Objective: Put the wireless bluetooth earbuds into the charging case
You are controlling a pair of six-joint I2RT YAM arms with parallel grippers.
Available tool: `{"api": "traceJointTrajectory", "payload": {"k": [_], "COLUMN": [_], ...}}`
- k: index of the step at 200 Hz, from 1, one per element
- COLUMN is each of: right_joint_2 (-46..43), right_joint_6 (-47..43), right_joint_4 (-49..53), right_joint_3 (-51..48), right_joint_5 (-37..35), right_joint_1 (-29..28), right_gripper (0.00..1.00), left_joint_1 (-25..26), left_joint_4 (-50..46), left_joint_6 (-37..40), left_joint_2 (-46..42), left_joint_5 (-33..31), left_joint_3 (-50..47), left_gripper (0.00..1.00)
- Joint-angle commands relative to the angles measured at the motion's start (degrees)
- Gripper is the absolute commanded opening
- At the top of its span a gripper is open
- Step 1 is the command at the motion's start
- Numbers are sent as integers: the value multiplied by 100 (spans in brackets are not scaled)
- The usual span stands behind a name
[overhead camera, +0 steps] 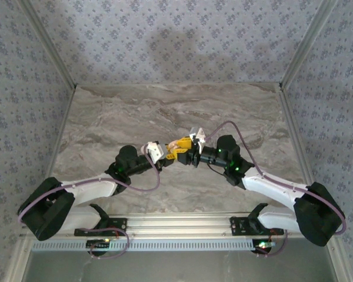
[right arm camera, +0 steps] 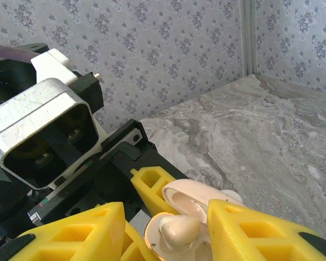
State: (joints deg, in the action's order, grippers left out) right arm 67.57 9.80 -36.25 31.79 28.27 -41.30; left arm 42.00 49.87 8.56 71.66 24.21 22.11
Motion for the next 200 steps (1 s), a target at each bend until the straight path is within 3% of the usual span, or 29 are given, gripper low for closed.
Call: {"api": "traceJointTrajectory", "payload": {"k": [1,105,145,200], "right_joint_2": [-104,-605,-744,-360], "right_joint_6": [-31,100,707,1201], "right_joint_4": [8,672,1540,2132], "right_joint_3": [194,398,588,1026], "right_joint_5": [125,-14,-61,316], "right_joint_1": [-1,76,275,363], "right_gripper": [47,51,35,29], "left_joint_1": [-17,-18,-23,-20], "left_joint_4": [93,49,15,-21], "left_joint_6": [81,103,120,123], "left_joint_2": [-161,-187,-214,-196], "left_joint_5": [84,60,49,58], "left_joint_3": [136,127,136,184], "left_gripper": [13,13,13,13]}}
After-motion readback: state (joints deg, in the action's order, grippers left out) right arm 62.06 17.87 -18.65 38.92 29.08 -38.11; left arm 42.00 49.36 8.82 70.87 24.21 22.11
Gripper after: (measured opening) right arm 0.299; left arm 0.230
